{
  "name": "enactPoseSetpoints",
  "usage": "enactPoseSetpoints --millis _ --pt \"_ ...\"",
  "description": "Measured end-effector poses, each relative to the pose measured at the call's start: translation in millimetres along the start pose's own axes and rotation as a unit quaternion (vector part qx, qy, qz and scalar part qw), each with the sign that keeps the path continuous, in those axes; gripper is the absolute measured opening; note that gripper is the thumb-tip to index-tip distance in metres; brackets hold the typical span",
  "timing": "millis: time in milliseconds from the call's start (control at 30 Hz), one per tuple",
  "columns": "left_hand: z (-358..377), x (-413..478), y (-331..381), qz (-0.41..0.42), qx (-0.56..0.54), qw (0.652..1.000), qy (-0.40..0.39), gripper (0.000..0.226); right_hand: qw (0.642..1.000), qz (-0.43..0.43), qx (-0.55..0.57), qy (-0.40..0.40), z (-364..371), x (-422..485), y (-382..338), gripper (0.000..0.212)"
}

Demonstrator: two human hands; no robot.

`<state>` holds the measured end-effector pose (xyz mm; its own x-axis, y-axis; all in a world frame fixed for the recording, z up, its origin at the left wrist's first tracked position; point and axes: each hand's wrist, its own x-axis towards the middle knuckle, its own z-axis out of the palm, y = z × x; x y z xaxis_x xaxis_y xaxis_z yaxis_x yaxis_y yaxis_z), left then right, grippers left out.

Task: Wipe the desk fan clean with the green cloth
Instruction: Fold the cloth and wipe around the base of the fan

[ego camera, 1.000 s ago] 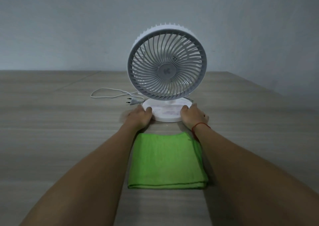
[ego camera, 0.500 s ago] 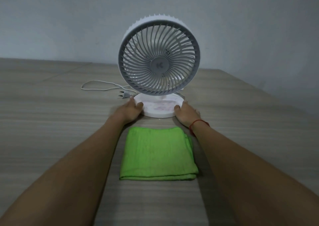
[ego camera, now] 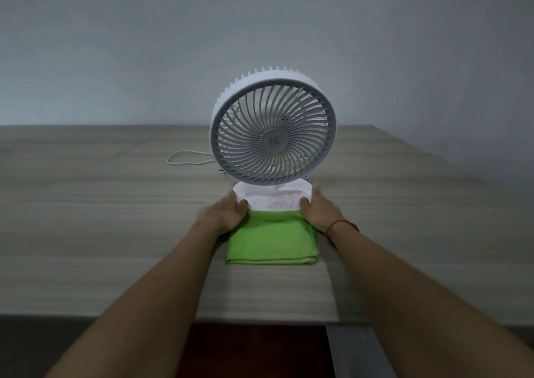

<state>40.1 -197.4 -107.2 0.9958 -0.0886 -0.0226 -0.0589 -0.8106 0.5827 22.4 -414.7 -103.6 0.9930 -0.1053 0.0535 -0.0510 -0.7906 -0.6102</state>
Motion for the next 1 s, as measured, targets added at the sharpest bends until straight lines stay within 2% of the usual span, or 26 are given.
enactPoseSetpoints --millis 133,233,400,500,600,700,767,867,933,1000 --pt "2 -34 4 -0.023 0.019 1.0 0.001 0.063 1.0 0.004 0.013 -0.016 -6 -29 1 0.064" --pt "3 -55 6 -0.028 0.022 0.999 0.0 0.069 0.999 0.012 0.023 -0.023 -8 -47 2 0.066" --pt "7 -75 9 -0.059 0.029 0.998 0.006 0.065 0.997 0.039 0.071 -0.013 -8 -67 1 0.068" --pt "8 -83 8 -0.047 -0.034 0.998 0.036 0.067 0.991 0.05 0.123 0.026 -6 -75 1 0.064" --pt "12 -94 7 -0.042 -0.067 0.995 0.066 0.062 0.988 0.051 0.121 0.076 -6 -89 2 0.044" --pt "16 -105 7 -0.041 -0.047 0.992 0.113 0.056 0.988 0.044 0.117 0.093 -7 -107 2 0.051" --pt "17 -111 9 -0.037 -0.054 0.99 0.121 0.055 0.991 0.036 0.107 0.078 -7 -113 2 0.05" --pt "16 -119 10 -0.018 -0.055 0.994 0.088 0.058 0.994 0.025 0.096 0.035 -6 -116 2 0.044" --pt "14 -122 10 0.0 -0.051 0.995 0.086 0.044 0.995 0.011 0.091 0.036 -5 -116 3 0.039" --pt "16 -125 10 0.025 -0.12 0.985 0.122 0.024 0.993 -0.013 0.102 0.054 -2 -117 4 0.028"
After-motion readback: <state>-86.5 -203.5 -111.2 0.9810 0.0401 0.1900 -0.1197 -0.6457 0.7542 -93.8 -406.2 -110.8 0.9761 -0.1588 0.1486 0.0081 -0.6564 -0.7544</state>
